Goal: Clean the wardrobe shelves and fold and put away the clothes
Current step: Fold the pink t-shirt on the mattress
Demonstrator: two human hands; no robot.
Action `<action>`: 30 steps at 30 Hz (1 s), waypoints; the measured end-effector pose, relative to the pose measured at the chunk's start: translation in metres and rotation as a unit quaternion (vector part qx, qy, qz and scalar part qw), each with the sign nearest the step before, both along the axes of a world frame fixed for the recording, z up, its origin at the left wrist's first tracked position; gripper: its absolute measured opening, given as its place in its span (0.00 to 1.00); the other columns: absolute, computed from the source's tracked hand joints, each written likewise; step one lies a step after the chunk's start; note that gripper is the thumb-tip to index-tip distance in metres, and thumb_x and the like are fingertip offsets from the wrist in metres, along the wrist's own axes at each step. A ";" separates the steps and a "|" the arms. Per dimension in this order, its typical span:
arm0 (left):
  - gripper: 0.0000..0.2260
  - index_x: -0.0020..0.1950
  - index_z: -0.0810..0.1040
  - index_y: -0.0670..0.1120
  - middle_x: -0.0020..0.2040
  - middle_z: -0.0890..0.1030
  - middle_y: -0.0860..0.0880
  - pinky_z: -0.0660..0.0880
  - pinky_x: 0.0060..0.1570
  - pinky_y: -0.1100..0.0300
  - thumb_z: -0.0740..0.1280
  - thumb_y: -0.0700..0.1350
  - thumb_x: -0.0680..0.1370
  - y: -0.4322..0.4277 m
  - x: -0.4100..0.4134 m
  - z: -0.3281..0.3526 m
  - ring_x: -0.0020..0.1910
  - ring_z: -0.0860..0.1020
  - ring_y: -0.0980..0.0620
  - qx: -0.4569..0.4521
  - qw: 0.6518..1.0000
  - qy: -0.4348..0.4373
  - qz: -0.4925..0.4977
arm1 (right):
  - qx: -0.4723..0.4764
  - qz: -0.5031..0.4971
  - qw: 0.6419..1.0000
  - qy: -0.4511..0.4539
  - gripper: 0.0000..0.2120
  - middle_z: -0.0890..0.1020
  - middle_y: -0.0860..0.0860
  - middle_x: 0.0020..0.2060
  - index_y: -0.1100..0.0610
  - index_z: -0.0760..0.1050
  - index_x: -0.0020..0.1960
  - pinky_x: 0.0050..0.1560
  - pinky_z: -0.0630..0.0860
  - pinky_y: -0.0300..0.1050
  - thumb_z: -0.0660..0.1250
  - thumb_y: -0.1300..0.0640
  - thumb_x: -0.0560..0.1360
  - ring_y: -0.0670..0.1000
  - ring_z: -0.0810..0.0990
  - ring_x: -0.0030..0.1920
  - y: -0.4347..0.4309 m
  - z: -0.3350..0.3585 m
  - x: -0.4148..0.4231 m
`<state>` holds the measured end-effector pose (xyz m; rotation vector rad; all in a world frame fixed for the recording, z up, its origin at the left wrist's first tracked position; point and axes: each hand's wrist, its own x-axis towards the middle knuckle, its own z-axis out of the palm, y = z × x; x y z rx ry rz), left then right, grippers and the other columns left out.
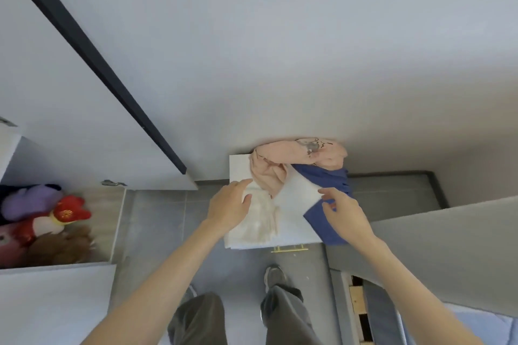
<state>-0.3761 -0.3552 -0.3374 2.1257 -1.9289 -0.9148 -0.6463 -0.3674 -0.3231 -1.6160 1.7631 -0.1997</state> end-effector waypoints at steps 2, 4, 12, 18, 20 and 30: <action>0.20 0.75 0.63 0.54 0.69 0.72 0.50 0.72 0.59 0.52 0.57 0.49 0.82 -0.005 -0.016 -0.021 0.66 0.71 0.48 0.031 0.999 0.017 0.031 | 0.014 0.017 1.000 0.004 0.18 0.78 0.48 0.60 0.52 0.69 0.70 0.43 0.69 0.38 0.59 0.60 0.81 0.45 0.74 0.48 -0.017 -0.017 -0.017; 0.20 0.75 0.63 0.55 0.70 0.71 0.50 0.72 0.60 0.53 0.57 0.49 0.82 -0.012 -0.027 -0.040 0.67 0.71 0.49 0.054 0.997 0.032 0.056 | 0.024 0.029 0.999 0.012 0.19 0.77 0.50 0.61 0.53 0.68 0.71 0.46 0.71 0.41 0.60 0.59 0.81 0.47 0.74 0.49 -0.035 -0.034 -0.027; 0.21 0.76 0.62 0.54 0.69 0.71 0.50 0.72 0.59 0.52 0.57 0.50 0.82 -0.057 -0.044 -0.138 0.67 0.71 0.48 0.080 0.994 0.009 0.079 | -0.014 0.083 0.995 0.044 0.22 0.71 0.54 0.66 0.56 0.65 0.72 0.47 0.72 0.45 0.62 0.61 0.79 0.54 0.75 0.55 -0.123 -0.123 -0.023; 0.23 0.74 0.62 0.54 0.62 0.71 0.48 0.75 0.54 0.55 0.63 0.51 0.80 -0.058 -0.036 -0.228 0.62 0.71 0.47 0.123 0.987 0.003 0.103 | -0.084 0.086 0.992 0.041 0.26 0.67 0.56 0.67 0.51 0.64 0.73 0.43 0.74 0.47 0.66 0.60 0.76 0.55 0.75 0.46 -0.184 -0.201 0.011; 0.25 0.73 0.64 0.55 0.59 0.70 0.48 0.74 0.54 0.56 0.67 0.49 0.77 -0.051 -0.031 -0.251 0.60 0.71 0.46 0.122 0.988 0.005 0.096 | -0.096 0.070 0.993 0.029 0.29 0.64 0.56 0.68 0.50 0.63 0.72 0.50 0.76 0.51 0.68 0.60 0.75 0.59 0.74 0.56 -0.202 -0.227 0.018; 0.28 0.76 0.60 0.56 0.62 0.71 0.48 0.70 0.59 0.60 0.65 0.50 0.78 -0.056 -0.018 -0.260 0.62 0.71 0.49 0.161 0.982 0.047 0.085 | -0.166 -0.049 0.985 -0.026 0.02 0.79 0.56 0.46 0.59 0.74 0.49 0.41 0.68 0.46 0.63 0.62 0.77 0.55 0.75 0.43 -0.233 -0.227 0.028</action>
